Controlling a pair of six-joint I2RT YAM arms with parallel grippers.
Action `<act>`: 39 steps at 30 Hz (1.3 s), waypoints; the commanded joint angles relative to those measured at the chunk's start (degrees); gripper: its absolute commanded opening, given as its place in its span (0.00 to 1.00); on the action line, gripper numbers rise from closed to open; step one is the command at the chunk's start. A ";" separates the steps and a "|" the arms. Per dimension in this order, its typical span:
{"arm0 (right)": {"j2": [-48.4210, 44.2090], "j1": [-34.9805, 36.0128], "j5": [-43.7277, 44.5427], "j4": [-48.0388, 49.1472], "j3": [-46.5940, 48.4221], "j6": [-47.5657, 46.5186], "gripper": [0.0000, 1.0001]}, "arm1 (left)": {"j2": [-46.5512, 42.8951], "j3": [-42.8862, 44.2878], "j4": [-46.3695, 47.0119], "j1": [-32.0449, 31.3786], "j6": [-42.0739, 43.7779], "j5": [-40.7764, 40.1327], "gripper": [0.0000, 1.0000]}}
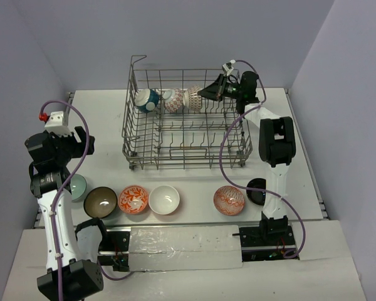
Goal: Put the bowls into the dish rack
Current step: Insert the bowl into the dish rack.
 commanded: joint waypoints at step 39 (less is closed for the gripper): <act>5.09 -1.34 2.32 27.18 5.59 18.47 0.00 | 0.83 0.13 0.62 0.19 0.90 0.49 0.77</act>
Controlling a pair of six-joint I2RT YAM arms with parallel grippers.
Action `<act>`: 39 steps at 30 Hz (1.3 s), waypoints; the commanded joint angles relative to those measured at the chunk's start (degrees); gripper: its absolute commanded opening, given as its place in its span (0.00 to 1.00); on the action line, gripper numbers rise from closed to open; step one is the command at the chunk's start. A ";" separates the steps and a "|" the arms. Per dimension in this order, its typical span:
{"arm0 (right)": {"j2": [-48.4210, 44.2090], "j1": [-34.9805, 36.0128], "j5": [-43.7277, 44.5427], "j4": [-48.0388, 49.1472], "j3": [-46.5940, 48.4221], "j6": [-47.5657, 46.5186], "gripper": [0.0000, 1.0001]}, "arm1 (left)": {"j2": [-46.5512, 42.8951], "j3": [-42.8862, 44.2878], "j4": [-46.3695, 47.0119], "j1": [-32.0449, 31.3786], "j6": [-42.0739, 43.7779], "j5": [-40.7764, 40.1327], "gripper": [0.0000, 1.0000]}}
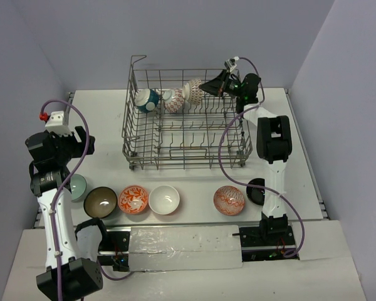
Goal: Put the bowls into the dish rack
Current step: Insert the bowl into the dish rack.
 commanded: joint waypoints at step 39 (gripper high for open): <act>-3.99 0.63 2.06 7.97 -4.11 -4.41 0.00 | 0.54 0.04 0.44 0.45 0.90 1.17 0.76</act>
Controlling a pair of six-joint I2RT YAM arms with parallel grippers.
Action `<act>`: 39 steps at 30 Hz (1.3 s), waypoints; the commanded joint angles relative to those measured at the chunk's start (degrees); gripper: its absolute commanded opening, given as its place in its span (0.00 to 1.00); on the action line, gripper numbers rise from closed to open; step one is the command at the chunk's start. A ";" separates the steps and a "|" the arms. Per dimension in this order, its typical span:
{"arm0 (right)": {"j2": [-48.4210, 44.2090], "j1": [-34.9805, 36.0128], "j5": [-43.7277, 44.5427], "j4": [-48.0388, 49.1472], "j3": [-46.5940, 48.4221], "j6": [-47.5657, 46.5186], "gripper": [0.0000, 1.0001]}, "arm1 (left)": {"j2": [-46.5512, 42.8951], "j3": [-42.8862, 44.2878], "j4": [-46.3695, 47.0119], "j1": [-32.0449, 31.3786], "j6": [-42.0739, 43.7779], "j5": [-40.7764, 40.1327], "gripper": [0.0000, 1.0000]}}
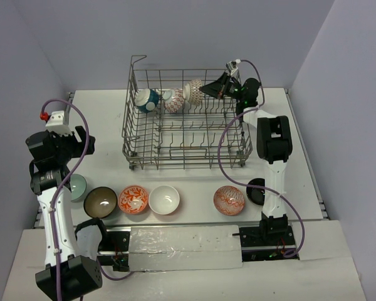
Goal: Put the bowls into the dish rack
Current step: Insert the bowl into the dish rack.
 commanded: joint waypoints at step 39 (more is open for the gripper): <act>-12.53 -0.71 5.44 -48.51 2.22 -35.79 0.00 | -1.94 -0.13 -0.13 0.43 0.73 1.85 0.77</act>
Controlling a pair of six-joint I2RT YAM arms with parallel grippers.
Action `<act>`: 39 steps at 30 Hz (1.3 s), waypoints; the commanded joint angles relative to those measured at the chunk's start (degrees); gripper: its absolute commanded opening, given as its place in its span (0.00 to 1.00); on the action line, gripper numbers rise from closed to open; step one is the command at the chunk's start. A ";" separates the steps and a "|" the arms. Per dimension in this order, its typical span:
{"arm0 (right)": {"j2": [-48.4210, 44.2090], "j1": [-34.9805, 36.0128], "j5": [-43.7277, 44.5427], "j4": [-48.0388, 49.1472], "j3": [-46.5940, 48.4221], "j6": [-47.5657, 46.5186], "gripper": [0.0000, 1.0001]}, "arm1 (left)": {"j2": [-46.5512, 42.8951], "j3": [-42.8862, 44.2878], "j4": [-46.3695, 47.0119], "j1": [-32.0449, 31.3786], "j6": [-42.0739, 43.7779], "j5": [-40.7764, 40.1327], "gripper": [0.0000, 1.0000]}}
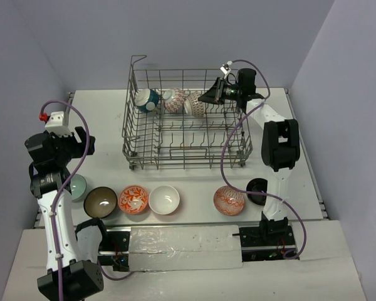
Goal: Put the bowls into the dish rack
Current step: Insert the bowl into the dish rack.
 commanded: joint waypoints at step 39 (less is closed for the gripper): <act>-3.89 -1.58 3.56 36.46 -2.57 24.31 0.00 | -0.08 -0.66 0.62 0.43 0.99 1.29 0.77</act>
